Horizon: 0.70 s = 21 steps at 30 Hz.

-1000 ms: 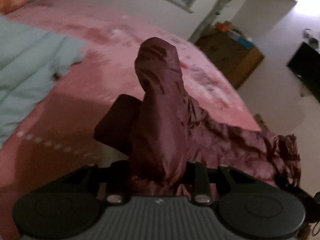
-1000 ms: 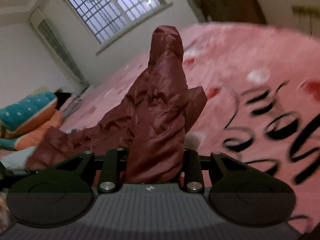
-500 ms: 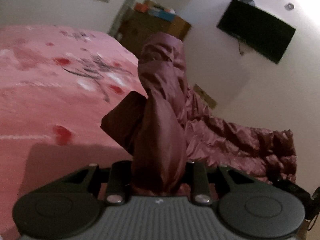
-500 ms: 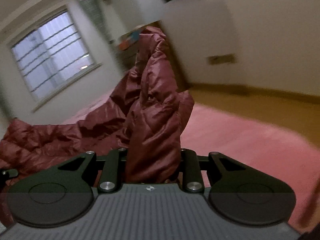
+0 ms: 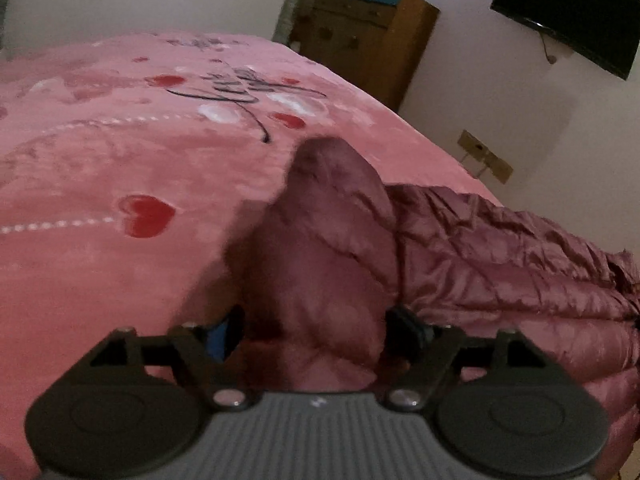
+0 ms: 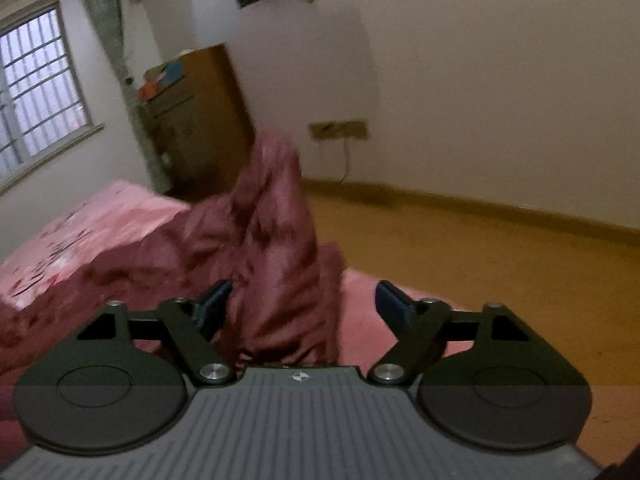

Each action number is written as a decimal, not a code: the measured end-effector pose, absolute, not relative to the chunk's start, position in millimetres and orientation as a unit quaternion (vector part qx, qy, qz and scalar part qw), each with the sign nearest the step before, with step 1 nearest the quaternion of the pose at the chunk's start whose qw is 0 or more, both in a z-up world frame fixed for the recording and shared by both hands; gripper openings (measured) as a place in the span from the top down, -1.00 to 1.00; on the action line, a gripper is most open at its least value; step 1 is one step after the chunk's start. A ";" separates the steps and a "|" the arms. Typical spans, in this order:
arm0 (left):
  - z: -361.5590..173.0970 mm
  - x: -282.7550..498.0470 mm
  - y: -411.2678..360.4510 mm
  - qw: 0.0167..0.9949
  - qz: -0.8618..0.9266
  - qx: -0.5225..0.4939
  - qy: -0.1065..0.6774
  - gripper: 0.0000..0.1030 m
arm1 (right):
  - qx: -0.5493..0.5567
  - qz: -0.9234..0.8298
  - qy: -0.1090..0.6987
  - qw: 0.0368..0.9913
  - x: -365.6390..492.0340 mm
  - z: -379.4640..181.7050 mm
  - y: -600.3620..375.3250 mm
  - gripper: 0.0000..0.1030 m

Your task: Fold large clothes

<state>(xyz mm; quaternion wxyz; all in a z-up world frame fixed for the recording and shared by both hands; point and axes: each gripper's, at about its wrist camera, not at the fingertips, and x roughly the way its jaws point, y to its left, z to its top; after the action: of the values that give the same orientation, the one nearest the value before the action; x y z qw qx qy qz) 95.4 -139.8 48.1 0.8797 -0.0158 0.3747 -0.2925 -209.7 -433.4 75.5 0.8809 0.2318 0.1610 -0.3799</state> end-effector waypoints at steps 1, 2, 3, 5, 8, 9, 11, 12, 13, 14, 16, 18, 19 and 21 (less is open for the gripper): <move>51.3 94.8 -133.4 0.885 -0.286 -0.014 0.368 -0.71 | 0.235 -0.389 0.157 0.877 -215.2 79.4 -435.1 -0.99; 56.1 89.1 -126.3 0.890 -0.279 -0.011 0.359 -0.76 | 0.236 -0.395 0.151 0.875 -212.8 83.0 -436.5 -1.00; 62.3 83.9 -119.7 0.896 -0.274 -0.006 0.349 -0.78 | 0.235 -0.404 0.144 0.872 -215.0 87.1 -436.9 -1.00; 72.7 72.2 -108.2 0.904 -0.270 0.003 0.331 -0.80 | 0.230 -0.423 0.131 0.866 -224.4 91.1 -430.6 -1.00; 89.4 41.6 -89.8 0.916 -0.260 0.014 0.306 -0.98 | 0.224 -0.429 0.119 0.867 -258.3 107.9 -413.9 -1.00; 94.5 29.7 -83.5 0.918 -0.261 0.018 0.299 -0.98 | 0.221 -0.426 0.119 0.869 -264.9 113.0 -403.3 -1.00; 104.2 4.4 -71.6 0.921 -0.265 0.024 0.284 -0.98 | 0.205 -0.426 0.123 0.873 -275.3 121.7 -381.7 -1.00; 108.3 -6.5 -67.2 0.923 -0.263 0.026 0.280 -0.98 | 0.196 -0.425 0.121 0.875 -281.8 126.6 -369.1 -1.00; 112.5 -17.1 -63.7 0.924 -0.262 0.030 0.277 -0.98 | 0.193 -0.424 0.118 0.877 -291.1 132.2 -359.2 -1.00; 116.7 -28.6 -60.7 0.925 -0.262 0.033 0.272 -0.98 | 0.193 -0.420 0.114 0.879 -298.9 137.3 -347.1 -1.00; 125.5 -54.8 -53.9 0.929 -0.262 0.038 0.258 -0.98 | 0.195 -0.406 0.111 0.886 -310.6 150.7 -320.4 -1.00; 132.9 -77.4 -47.8 0.932 -0.261 0.038 0.249 -0.98 | 0.187 -0.397 0.112 0.892 -314.1 162.8 -302.4 -1.00; 136.4 -87.4 -44.8 0.933 -0.261 0.036 0.245 -0.98 | 0.182 -0.391 0.110 0.896 -318.8 168.4 -290.0 -1.00; 142.9 -106.3 -38.5 0.936 -0.258 0.030 0.239 -0.98 | 0.167 -0.376 0.108 0.905 -314.0 182.0 -271.9 -1.00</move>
<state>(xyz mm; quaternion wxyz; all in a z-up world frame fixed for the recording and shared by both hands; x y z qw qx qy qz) -106.3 -38.5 142.9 0.9356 0.0300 0.2390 -0.2582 -314.0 -271.9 182.0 0.9049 0.1669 0.1076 -0.3764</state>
